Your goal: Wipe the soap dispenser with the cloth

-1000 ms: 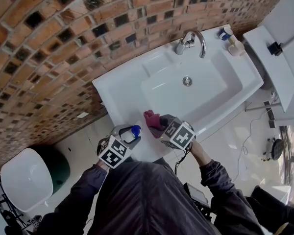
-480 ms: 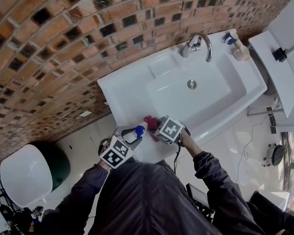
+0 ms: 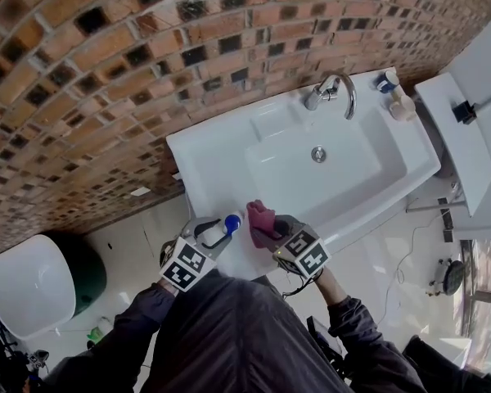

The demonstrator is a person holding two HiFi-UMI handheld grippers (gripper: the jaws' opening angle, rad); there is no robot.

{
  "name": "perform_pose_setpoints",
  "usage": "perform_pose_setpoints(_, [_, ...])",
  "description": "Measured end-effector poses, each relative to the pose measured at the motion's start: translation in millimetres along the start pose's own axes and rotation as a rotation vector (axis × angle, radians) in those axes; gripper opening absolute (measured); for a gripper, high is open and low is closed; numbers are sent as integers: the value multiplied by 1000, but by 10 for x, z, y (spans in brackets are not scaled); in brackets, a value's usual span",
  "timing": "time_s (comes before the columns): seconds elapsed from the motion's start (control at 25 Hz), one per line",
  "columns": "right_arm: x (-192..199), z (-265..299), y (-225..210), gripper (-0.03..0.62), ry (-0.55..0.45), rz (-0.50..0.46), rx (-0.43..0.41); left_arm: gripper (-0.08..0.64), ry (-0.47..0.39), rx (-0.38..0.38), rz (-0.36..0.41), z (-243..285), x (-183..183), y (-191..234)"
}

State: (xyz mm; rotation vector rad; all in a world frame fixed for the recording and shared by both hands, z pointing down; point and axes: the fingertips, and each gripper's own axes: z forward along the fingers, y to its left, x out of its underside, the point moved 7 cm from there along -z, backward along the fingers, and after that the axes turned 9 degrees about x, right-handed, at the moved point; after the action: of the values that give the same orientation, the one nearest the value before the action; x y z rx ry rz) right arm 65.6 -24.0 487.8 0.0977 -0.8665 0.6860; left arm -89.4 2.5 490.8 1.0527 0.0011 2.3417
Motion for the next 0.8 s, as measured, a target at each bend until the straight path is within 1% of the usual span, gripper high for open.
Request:
perform_pose_setpoints(0.08, [-80,-237,121,69,-66,0,20,168,-66,-37,-4,-146,-33,-17])
perform_pose_setpoints(0.16, [-147,-424,234,69,-123,7,40,136,-134,-63,-14,-293,-65,-48])
perform_pose_setpoints(0.28, [-222,-588,369,67,-171,-11,70,111,-213,-70,-22,-454,-112,-127])
perform_pose_setpoints(0.4, [-294,-655,452,67,-189,-36,87,61,-256,-74,-16,-529,-142,-208])
perform_pose_setpoints(0.48, [-339,-669,487,67,-196,-46,89,2,-282,-69,-11,-561,-156,-245])
perform_pose_setpoints(0.8, [-425,-656,557,67,-180,-71,92,0,-350,-24,-5,-643,-180,-280])
